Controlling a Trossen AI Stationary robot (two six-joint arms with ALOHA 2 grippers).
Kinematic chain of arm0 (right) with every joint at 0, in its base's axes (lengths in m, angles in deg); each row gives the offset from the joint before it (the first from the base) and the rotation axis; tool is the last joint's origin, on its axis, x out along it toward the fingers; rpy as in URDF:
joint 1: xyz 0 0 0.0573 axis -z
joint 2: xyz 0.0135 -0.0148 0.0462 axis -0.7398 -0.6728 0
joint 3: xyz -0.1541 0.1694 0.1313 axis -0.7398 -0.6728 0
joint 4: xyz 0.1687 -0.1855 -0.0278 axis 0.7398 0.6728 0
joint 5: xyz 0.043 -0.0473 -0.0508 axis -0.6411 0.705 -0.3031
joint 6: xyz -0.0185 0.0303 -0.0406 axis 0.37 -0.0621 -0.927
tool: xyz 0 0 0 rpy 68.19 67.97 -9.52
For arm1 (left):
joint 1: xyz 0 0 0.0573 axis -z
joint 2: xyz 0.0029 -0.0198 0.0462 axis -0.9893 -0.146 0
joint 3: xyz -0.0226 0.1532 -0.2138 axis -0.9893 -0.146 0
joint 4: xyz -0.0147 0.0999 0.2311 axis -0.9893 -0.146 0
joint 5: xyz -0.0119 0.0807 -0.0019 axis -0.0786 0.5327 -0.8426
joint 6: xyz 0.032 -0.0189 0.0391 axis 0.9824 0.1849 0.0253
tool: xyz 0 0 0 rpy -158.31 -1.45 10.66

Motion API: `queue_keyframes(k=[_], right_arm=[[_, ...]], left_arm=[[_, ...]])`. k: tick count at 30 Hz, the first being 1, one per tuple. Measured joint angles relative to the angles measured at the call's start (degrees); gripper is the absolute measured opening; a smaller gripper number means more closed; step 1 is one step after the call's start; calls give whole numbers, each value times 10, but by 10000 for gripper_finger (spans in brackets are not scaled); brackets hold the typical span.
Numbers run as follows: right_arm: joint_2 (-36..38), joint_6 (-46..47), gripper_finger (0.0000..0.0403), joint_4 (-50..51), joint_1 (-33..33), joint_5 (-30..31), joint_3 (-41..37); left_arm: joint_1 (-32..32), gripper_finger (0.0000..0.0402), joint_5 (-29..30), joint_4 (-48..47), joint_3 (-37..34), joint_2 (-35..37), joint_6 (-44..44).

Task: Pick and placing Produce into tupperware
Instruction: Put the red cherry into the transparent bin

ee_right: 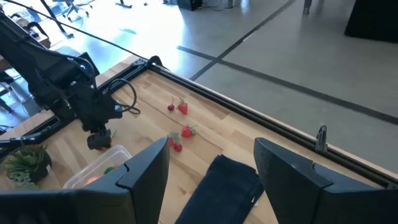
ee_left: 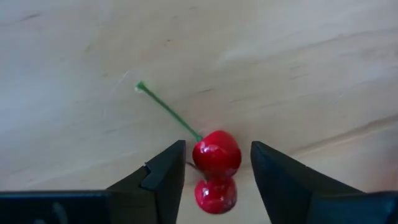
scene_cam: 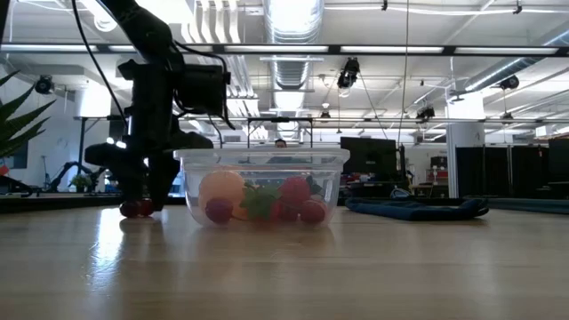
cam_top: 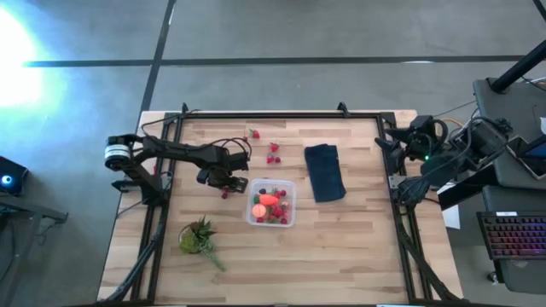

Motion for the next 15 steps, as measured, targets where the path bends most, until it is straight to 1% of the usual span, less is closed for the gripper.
queue_keyframes(k=[9,15], right_arm=[[5,-5,226,0,0,3,0],[5,-6,226,0,0,3,0]], left_arm=[[0,103,1,9,2,-14,0],[0,90,7,12,3,-2,6]])
